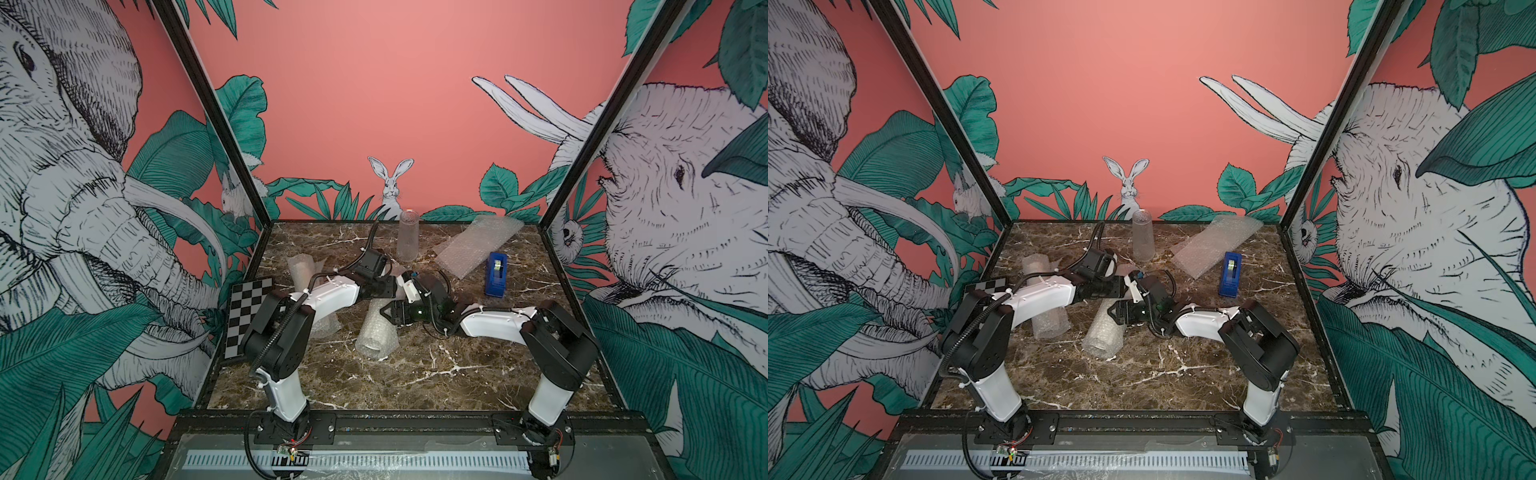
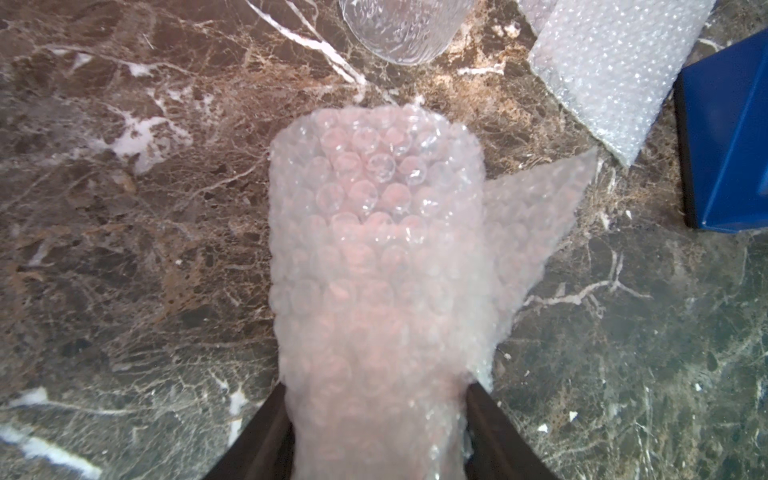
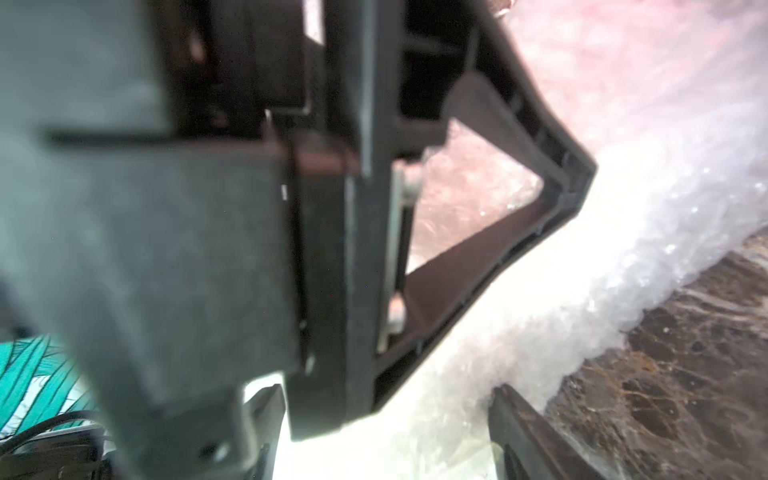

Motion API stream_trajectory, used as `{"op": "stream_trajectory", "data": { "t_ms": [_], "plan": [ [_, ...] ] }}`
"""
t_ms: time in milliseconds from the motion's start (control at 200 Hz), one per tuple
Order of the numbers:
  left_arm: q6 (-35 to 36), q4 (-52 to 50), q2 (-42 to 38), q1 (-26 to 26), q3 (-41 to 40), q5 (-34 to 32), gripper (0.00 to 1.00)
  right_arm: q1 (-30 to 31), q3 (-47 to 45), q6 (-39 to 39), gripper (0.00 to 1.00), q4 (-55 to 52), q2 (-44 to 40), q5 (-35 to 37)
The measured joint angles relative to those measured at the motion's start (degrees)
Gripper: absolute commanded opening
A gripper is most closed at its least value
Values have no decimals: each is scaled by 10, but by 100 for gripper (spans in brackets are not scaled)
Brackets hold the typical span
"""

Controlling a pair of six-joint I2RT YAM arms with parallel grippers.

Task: Wrap vases in bubble wrap
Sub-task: Stick the tape on the bubble wrap.

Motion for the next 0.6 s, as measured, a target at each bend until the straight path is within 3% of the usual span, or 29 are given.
{"op": "stream_trajectory", "data": {
  "t_ms": [380, 600],
  "plan": [
    [-3, 12, -4, 0, -9, -1, 44, 7, -20, 9, 77, 30, -50, 1],
    [-10, 19, -7, 0, -14, 0, 41, 8, -21, 6, 77, -10, -54, 41]
  ]
}}
